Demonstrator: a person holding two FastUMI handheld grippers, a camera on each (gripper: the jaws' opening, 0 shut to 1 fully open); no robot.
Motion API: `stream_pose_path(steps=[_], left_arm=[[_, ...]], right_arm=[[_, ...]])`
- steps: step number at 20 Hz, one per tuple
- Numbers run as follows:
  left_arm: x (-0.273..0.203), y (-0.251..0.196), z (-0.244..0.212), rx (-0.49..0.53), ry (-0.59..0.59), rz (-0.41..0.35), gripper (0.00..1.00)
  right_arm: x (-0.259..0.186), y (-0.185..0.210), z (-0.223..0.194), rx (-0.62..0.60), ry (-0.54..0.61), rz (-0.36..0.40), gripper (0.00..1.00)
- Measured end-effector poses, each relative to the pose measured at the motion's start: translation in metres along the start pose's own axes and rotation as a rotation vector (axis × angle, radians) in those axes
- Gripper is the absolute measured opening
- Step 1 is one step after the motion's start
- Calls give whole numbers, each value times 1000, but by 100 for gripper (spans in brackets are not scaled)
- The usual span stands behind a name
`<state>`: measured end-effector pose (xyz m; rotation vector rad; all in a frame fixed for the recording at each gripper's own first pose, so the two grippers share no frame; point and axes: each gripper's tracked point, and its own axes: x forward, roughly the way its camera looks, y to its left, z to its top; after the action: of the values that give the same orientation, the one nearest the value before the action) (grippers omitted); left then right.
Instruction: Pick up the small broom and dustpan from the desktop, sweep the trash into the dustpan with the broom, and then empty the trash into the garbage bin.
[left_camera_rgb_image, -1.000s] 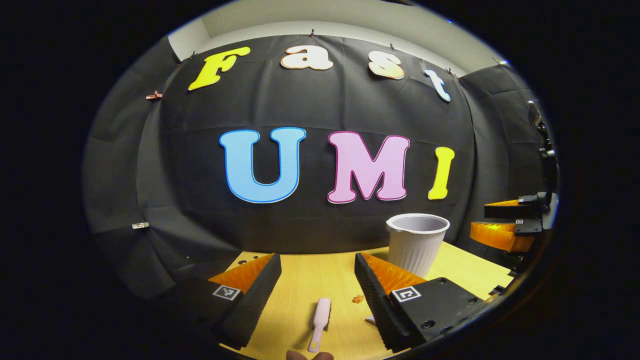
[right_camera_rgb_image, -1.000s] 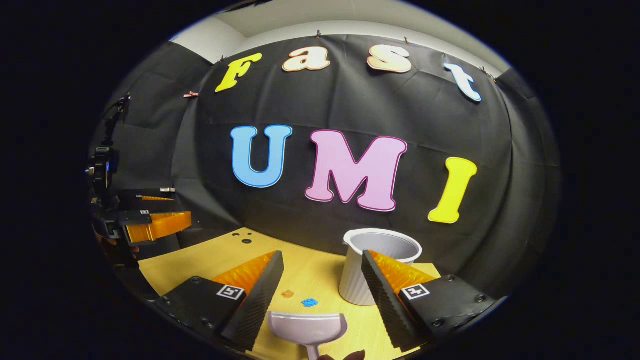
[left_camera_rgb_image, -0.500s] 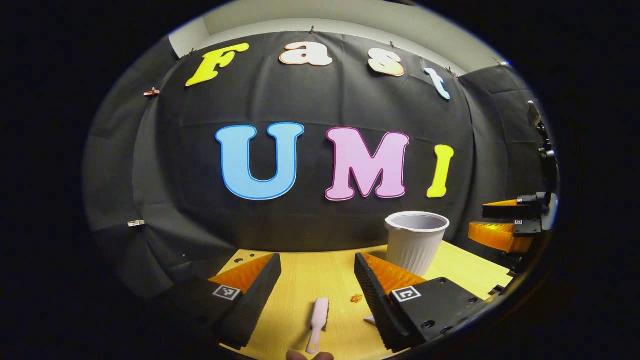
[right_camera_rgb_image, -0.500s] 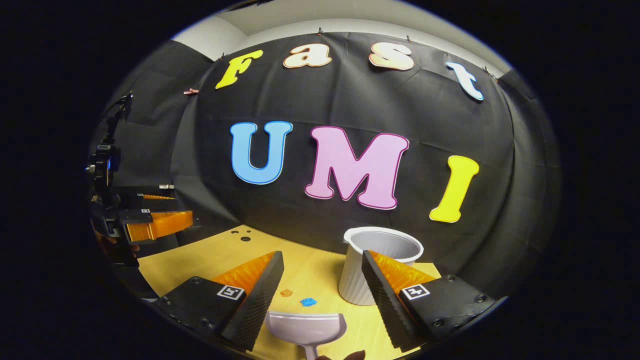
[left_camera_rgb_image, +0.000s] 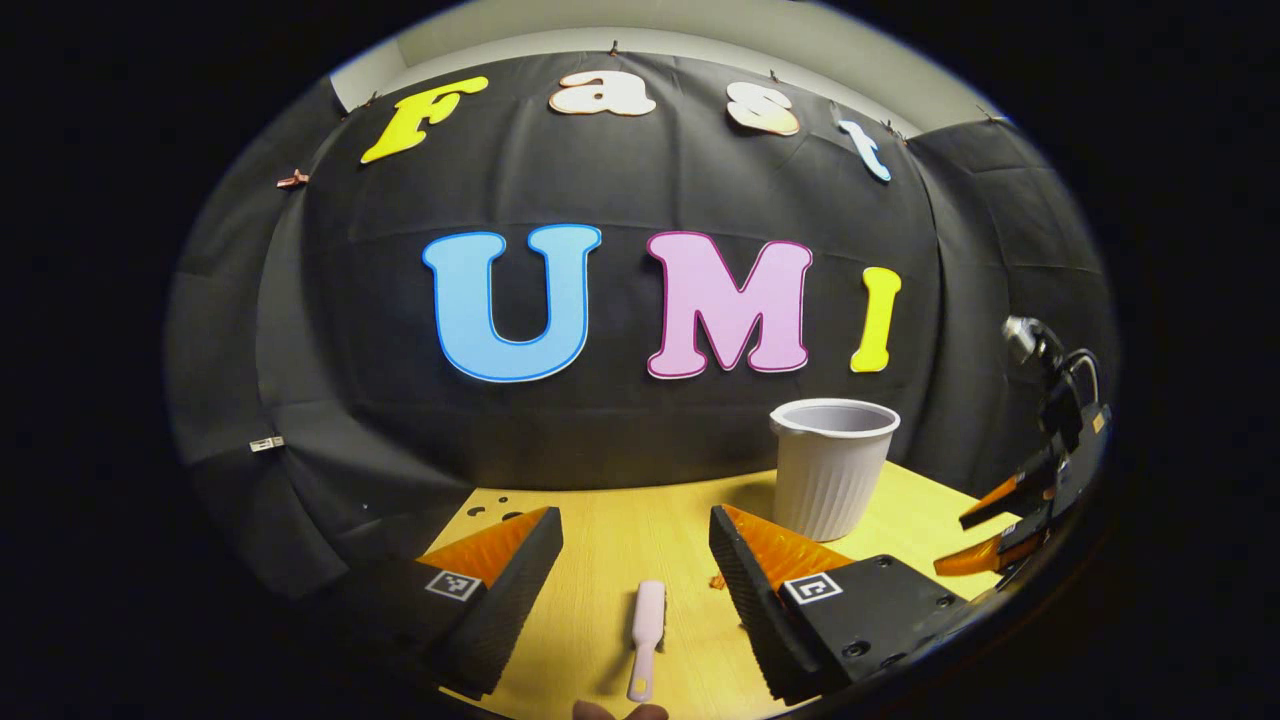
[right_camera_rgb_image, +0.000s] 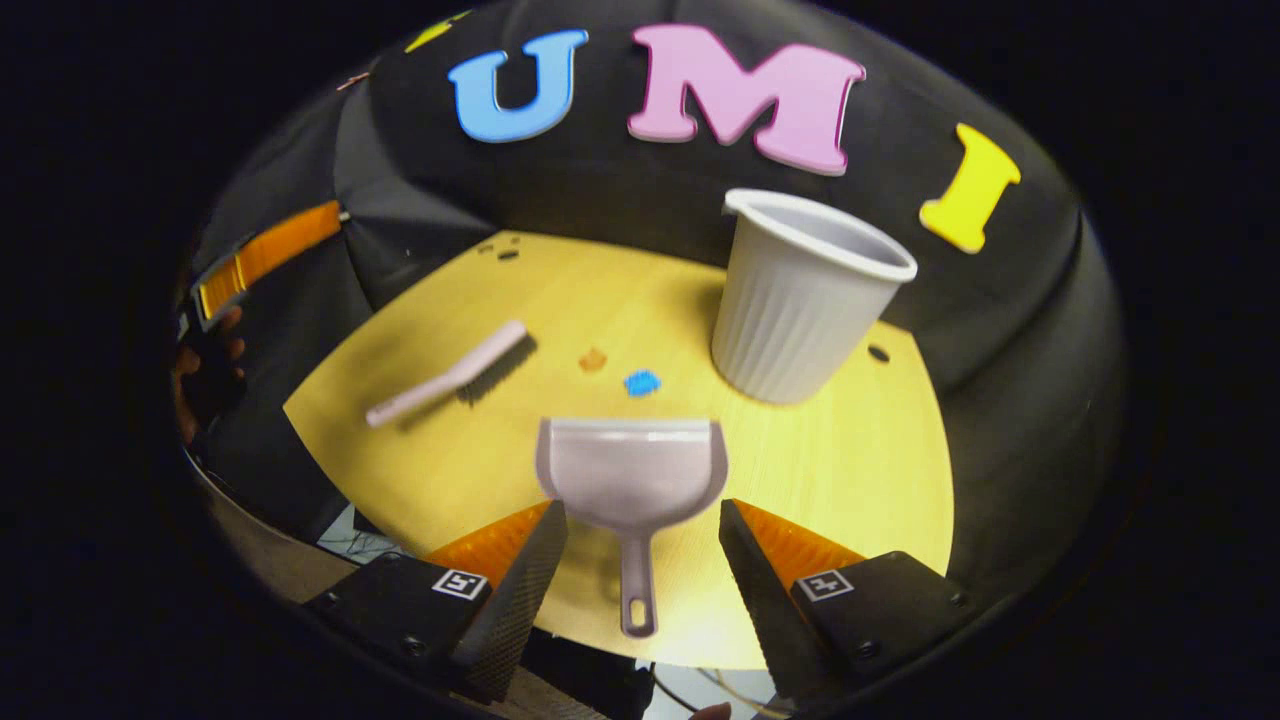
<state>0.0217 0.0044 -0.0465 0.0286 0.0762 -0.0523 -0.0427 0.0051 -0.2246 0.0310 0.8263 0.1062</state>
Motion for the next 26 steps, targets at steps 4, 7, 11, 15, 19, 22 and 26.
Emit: stream_pose_path(steps=[4, 7, 11, 15, 19, 22, 26], left_arm=[[4, 4, -15, 6, 21, -12, 94], [7, 8, -24, -4, 40, -10, 94], [8, 18, -36, 0, 64, 9, 94], [12, 23, -49, -9, 91, 19, 94], [19, 24, -60, -13, 119, 26, 94], [27, 19, -77, -26, 171, 11, 94], [37, 4, -115, -52, 324, -41, 94]], right_arm=[[51, -3, -46, 26, 202, -4, 94], [84, -1, -83, 30, 332, 15, 92], [114, -3, -93, 18, 404, 6, 82], [135, 1, -90, 14, 426, -2, 82], [144, 14, -93, 15, 426, 45, 42], [141, 12, -90, -12, 395, 67, 38], [133, 9, -78, 30, 364, 70, 35]])
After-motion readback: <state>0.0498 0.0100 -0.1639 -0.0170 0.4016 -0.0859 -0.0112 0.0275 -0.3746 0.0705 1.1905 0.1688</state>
